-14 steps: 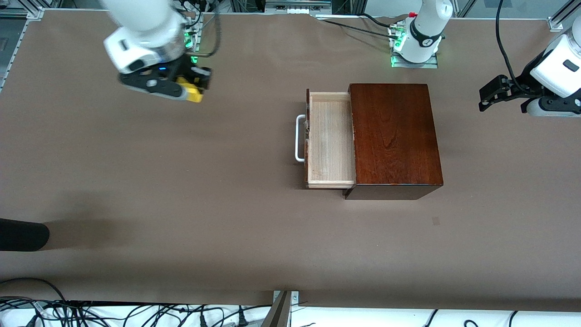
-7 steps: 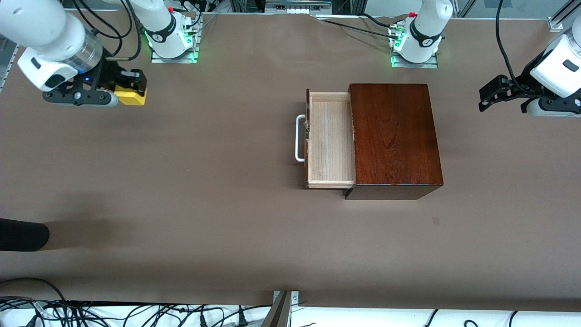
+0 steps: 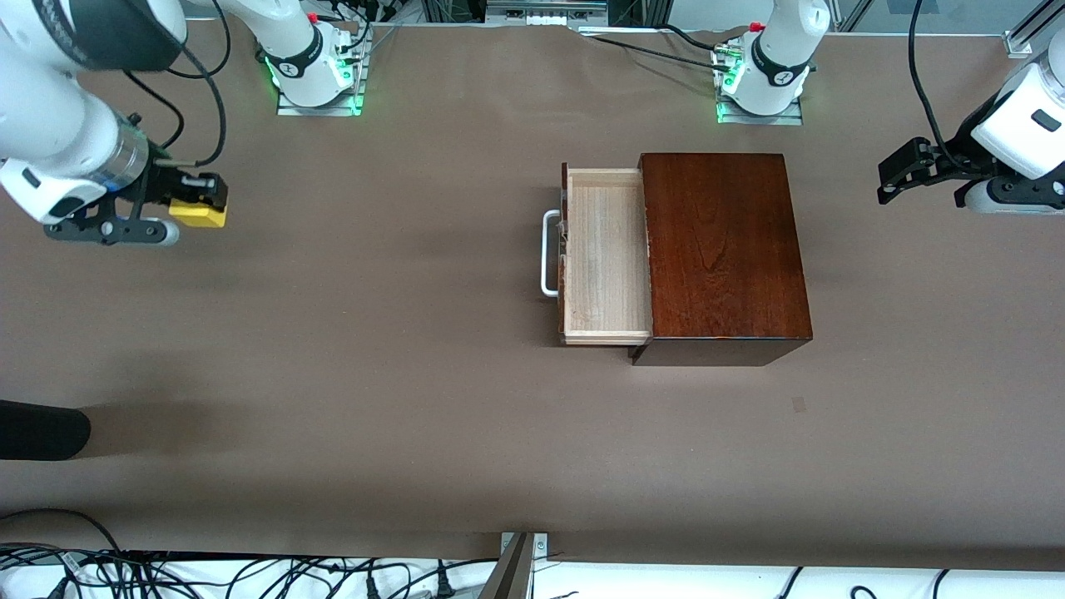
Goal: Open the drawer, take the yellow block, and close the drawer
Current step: 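Lower the cube onto the table and open the right gripper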
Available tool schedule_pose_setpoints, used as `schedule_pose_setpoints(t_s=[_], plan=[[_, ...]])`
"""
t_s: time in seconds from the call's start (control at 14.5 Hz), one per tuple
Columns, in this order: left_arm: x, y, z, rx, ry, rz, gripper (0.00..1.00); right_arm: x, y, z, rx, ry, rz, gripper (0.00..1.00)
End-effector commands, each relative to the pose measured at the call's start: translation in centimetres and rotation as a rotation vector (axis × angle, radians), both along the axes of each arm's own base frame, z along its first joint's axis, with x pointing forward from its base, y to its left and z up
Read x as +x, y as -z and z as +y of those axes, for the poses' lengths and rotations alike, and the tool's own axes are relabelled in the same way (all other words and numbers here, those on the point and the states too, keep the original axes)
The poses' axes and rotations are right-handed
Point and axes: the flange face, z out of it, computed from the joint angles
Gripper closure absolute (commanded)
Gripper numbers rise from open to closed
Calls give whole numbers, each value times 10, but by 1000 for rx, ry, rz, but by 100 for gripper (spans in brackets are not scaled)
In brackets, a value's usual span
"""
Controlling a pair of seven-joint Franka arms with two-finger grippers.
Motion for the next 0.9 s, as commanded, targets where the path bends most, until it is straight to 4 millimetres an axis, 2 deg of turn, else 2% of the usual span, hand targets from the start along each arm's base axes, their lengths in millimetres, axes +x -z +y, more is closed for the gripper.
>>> schedule_pose_setpoints(t_s=[0.0,0.21,0.42,0.69,0.83], plan=[[3,-6,-1,-17,13,-3,0,2,33,-34,11,-7,7,100],[2,-7,-2,-12,14,-5,0,7,93,-46,12,14,52,100],[2,-7,-3,-12,14,-5,0,18,158,-47,5,19,122,100],[2,-7,-2,-8,10,-5,0,38,249,-33,47,57,115,100],[3,-9,0,-11,5,-11,0,43,277,-30,65,74,95,100]])
